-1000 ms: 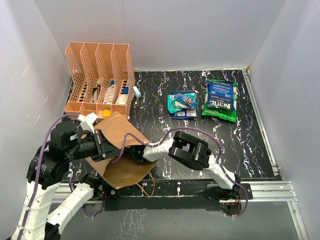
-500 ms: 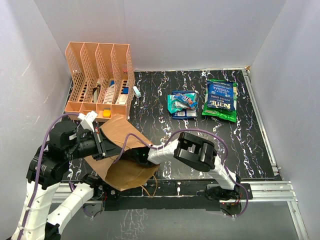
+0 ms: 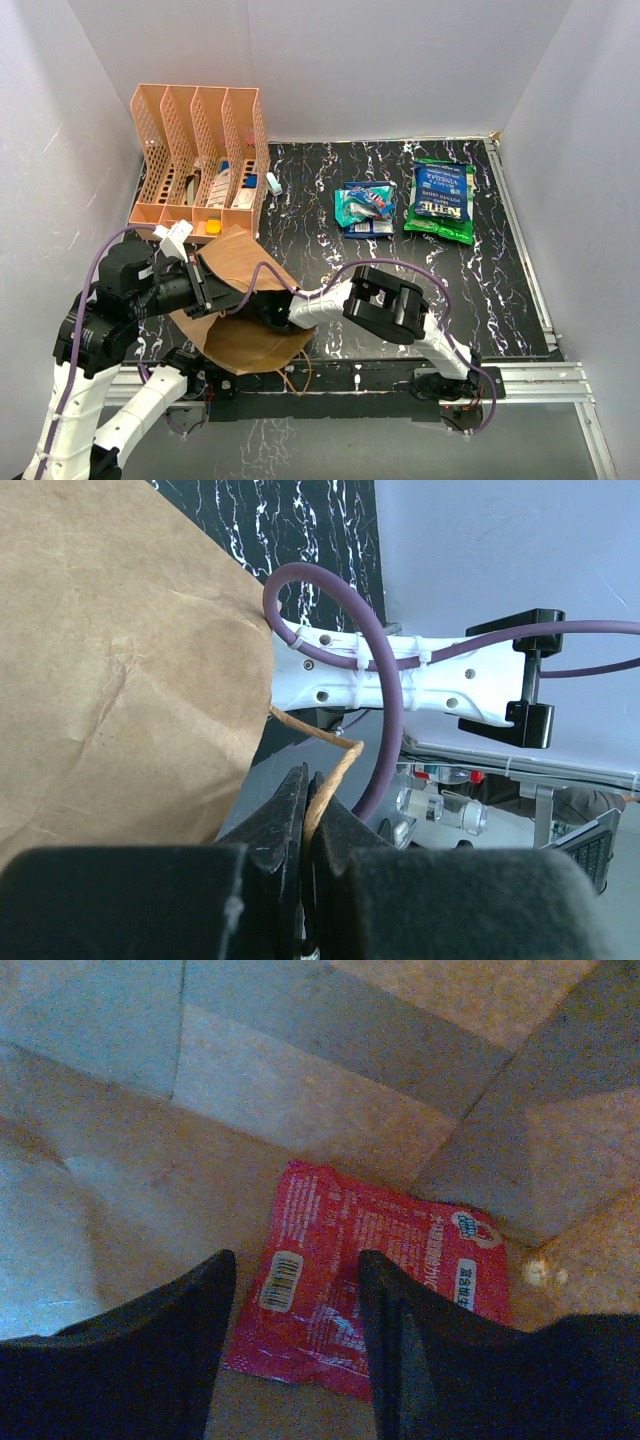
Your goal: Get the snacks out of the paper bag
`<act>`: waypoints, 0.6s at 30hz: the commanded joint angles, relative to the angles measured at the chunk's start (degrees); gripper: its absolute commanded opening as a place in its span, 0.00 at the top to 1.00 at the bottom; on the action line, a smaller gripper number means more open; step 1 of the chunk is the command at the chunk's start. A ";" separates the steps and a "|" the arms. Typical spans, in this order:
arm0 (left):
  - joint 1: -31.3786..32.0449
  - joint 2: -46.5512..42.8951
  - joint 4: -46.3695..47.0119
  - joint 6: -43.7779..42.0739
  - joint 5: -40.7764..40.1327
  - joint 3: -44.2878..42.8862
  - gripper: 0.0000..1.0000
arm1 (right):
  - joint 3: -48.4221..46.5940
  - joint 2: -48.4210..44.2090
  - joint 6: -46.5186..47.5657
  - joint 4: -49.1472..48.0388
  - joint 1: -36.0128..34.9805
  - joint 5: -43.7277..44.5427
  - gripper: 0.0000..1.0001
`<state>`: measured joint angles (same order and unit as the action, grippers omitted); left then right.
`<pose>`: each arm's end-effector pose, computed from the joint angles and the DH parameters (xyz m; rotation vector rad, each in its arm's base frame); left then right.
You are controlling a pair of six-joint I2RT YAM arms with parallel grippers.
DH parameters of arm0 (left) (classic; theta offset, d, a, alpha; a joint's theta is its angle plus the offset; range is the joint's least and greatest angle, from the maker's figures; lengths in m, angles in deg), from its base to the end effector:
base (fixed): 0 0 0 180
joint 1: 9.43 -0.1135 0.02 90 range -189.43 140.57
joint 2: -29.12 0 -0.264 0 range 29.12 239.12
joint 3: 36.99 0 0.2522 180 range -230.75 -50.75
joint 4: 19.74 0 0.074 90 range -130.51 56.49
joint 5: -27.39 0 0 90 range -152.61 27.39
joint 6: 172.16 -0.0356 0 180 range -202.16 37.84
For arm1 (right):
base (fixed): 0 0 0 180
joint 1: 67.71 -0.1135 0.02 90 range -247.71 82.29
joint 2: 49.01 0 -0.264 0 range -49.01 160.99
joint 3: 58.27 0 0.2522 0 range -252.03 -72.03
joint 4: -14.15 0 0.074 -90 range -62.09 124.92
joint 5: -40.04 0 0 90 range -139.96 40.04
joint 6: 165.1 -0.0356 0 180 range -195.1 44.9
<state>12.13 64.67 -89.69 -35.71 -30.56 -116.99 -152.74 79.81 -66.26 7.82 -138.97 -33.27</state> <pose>0.0668 -0.0467 0.3988 -0.0834 2.1972 -1.2786 0.1668 0.4599 0.1261 -1.1815 1.6863 0.3810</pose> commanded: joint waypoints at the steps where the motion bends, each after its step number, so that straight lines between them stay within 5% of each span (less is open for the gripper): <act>1: 0.50 -0.88 -1.99 0.03 5.17 -1.09 1.00 | 5.21 -1.21 -10.46 8.05 0.78 4.25 0.55; 9: 0.52 -2.58 -3.16 -0.05 4.77 0.44 1.00 | 2.79 -1.22 -9.32 10.89 1.08 3.39 0.91; 18: 0.50 -4.20 -2.49 -0.18 1.55 3.65 1.00 | 9.75 -11.50 -2.04 4.73 -3.22 1.57 0.93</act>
<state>12.15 61.08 -90.93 -36.06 -30.67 -115.09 -146.88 74.28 -69.95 11.58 -139.93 -30.50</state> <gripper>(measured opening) 0.006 0.083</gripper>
